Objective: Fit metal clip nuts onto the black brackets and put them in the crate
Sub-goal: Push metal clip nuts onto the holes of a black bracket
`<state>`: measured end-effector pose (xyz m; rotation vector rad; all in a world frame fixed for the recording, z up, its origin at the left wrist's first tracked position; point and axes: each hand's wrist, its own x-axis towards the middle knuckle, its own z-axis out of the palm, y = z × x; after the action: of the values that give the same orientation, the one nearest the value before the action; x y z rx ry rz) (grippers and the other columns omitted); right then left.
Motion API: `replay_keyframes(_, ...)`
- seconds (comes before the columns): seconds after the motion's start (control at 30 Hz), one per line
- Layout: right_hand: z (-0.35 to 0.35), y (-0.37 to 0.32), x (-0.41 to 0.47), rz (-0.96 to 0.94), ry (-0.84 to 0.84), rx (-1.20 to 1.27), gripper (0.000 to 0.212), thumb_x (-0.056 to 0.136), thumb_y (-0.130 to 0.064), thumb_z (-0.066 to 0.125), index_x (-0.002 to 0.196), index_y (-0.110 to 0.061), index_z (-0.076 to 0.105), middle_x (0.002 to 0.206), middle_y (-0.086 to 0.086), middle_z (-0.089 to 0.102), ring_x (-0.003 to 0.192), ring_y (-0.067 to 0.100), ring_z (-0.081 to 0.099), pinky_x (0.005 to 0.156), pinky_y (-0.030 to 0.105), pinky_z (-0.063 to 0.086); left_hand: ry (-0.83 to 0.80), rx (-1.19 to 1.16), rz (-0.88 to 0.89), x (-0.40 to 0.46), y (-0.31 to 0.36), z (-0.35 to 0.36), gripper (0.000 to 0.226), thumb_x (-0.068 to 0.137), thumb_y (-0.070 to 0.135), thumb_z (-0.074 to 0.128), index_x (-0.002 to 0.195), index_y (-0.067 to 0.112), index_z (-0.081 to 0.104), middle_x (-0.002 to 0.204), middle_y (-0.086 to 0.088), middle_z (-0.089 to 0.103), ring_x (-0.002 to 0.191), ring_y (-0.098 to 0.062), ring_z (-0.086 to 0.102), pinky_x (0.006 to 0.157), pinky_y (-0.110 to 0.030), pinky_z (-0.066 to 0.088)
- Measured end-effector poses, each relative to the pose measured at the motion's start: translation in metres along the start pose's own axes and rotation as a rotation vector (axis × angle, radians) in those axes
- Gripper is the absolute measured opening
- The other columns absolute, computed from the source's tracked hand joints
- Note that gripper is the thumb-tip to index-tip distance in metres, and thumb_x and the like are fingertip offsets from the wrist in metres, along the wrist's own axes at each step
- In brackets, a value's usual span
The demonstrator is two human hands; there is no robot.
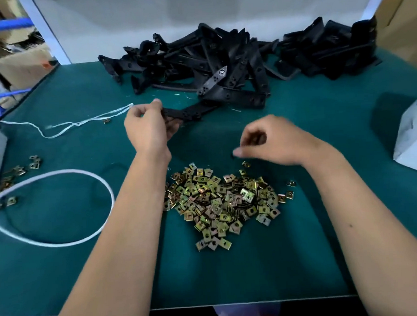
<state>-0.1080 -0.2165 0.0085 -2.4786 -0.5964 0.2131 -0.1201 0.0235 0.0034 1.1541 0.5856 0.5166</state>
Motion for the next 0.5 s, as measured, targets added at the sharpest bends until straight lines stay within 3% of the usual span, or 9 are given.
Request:
replay_keyframes(0.13,-0.003,0.003,-0.009,-0.026,-0.134,-0.045,0.016,0.076,-0.036,0.09,0.08,-0.034,0.075,0.082,-0.013,0.072,0.072,0.001,0.061,0.067,0.021,0.048,-0.086,-0.089,-0.075,-0.001,0.001,-0.005,0.011,0.099,0.007,0.061,0.097,0.011,0.051,0.062,-0.008,0.056,0.056,-0.022,0.07,0.05,-0.023,0.051)
replay_keyframes(0.27,0.005,0.007,-0.009,-0.055,-0.017,-0.027,0.012,0.086,-0.023,0.083,0.083,-0.031,0.075,0.084,-0.012,0.072,0.076,0.003,0.062,0.071,0.023,0.049,-0.018,-0.207,0.072,-0.004,0.006,-0.007,0.021,0.096,0.003,0.061,0.083,0.013,0.047,0.052,-0.006,0.053,0.05,-0.022,0.063,0.044,-0.023,0.039)
replay_keyframes(0.37,0.015,0.005,-0.005,-0.04,0.15,0.092,0.008,0.095,-0.019,0.073,0.089,-0.026,0.073,0.084,-0.011,0.072,0.076,0.002,0.066,0.07,0.015,0.047,-0.039,-0.26,0.232,-0.017,0.001,0.002,0.02,0.098,0.005,0.061,0.084,0.012,0.048,0.056,-0.006,0.053,0.048,-0.023,0.06,0.047,-0.025,0.039)
replay_keyframes(0.5,0.029,-0.003,-0.001,-0.008,0.27,0.354,0.011,0.1,-0.012,0.065,0.101,-0.02,0.072,0.084,-0.005,0.073,0.069,0.005,0.066,0.068,0.025,0.056,-0.19,-0.279,0.237,-0.036,-0.012,0.02,0.007,0.1,0.003,0.06,0.103,0.008,0.057,0.081,-0.02,0.072,0.064,-0.027,0.071,0.054,-0.028,0.052)
